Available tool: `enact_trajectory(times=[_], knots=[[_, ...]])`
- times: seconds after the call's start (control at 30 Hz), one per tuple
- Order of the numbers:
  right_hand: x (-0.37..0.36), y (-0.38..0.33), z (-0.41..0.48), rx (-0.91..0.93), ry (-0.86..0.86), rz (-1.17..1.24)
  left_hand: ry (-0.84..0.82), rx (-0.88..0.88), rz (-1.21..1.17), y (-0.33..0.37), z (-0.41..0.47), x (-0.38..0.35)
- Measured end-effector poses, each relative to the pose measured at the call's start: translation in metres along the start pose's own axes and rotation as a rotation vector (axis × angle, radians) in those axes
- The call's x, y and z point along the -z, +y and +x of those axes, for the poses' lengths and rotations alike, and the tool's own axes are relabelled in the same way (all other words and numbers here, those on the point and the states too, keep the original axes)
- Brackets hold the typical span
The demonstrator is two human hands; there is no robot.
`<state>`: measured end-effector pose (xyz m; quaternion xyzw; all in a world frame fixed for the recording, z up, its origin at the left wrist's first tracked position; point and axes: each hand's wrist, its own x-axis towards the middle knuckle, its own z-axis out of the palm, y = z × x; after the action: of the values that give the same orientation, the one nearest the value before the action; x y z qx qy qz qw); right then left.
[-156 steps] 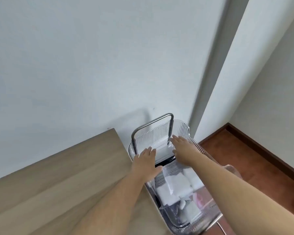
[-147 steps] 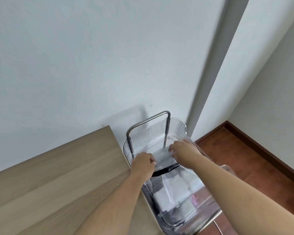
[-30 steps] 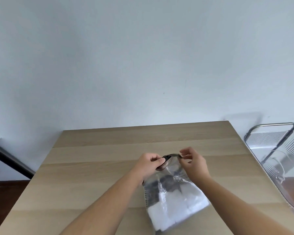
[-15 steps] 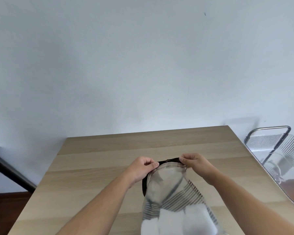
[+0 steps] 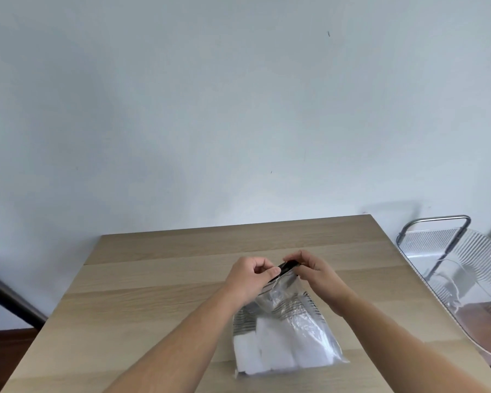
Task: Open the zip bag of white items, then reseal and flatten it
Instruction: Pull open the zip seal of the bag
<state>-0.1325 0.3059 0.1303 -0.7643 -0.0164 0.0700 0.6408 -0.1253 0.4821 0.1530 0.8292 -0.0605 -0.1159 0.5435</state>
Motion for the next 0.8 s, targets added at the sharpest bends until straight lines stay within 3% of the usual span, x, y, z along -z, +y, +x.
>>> enact_trajectory(times=[0.13,0.3,0.43,0.63,0.8], knots=[[0.008,0.014,-0.004,0.025,0.105,-0.137,0.009,-0.004,-0.116,0.007,0.000,-0.006],[0.012,0.005,0.001,0.102,0.353,-0.134,-0.036,0.022,-0.208,0.015,-0.001,-0.008],[0.012,-0.007,0.004,0.137,0.262,-0.211,-0.054,0.020,-0.268,0.017,-0.001,-0.003],[0.013,-0.011,0.013,0.176,0.388,-0.247,-0.064,0.008,-0.256,0.017,0.001,0.005],[0.023,-0.029,0.017,0.244,0.338,-0.248,-0.047,-0.037,-0.222,0.017,0.010,0.021]])
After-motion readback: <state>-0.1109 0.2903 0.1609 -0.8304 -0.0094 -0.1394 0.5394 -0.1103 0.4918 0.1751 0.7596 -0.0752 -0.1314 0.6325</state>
